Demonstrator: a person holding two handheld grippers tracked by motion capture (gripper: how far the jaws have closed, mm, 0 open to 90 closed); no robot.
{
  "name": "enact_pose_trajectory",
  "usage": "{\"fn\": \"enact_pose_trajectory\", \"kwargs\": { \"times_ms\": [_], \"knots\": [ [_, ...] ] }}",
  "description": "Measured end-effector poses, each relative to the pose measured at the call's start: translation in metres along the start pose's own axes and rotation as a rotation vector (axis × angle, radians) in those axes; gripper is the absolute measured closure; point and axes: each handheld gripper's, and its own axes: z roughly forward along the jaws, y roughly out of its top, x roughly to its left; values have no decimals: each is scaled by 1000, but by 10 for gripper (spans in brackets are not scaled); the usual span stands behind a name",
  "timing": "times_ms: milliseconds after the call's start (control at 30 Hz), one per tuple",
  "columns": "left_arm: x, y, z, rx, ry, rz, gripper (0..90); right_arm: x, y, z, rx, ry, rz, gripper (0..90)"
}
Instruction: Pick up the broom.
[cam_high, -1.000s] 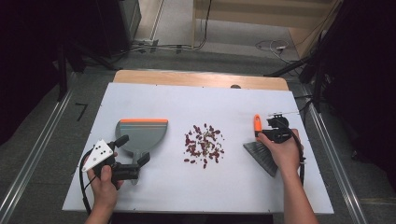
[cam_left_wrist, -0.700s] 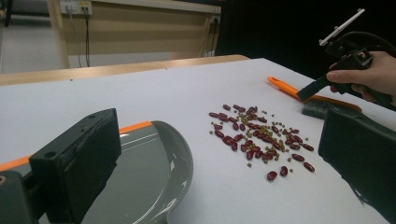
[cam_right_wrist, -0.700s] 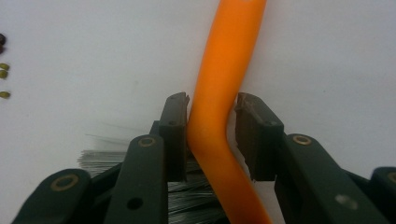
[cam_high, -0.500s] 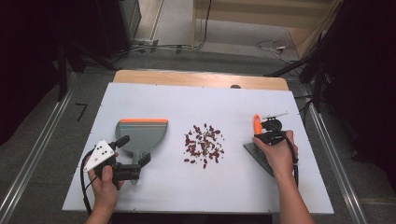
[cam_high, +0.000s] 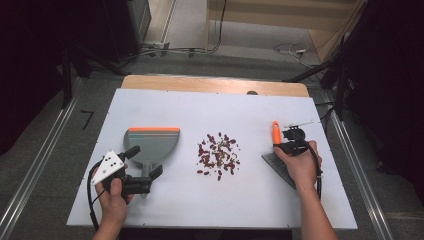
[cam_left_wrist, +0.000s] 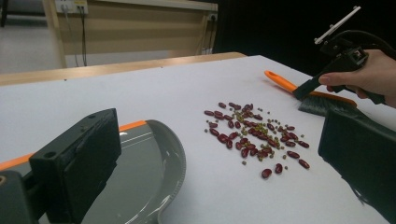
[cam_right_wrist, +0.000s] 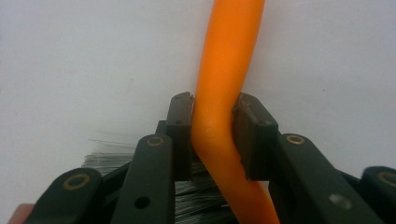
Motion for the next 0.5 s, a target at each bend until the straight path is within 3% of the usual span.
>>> {"fn": "enact_pose_trajectory", "kwargs": {
  "times_ms": [233, 333, 500],
  "knots": [
    [0, 0, 1, 4, 1, 1, 0, -10, -6, -2, -50, 86, 41, 677],
    [0, 0, 1, 6, 1, 2, 0, -9, -7, -3, -66, 88, 27, 678],
    [-1, 1, 1, 6, 1, 6, 0, -8, -16, -13, -169, 110, -1, 680]
  ]
}}
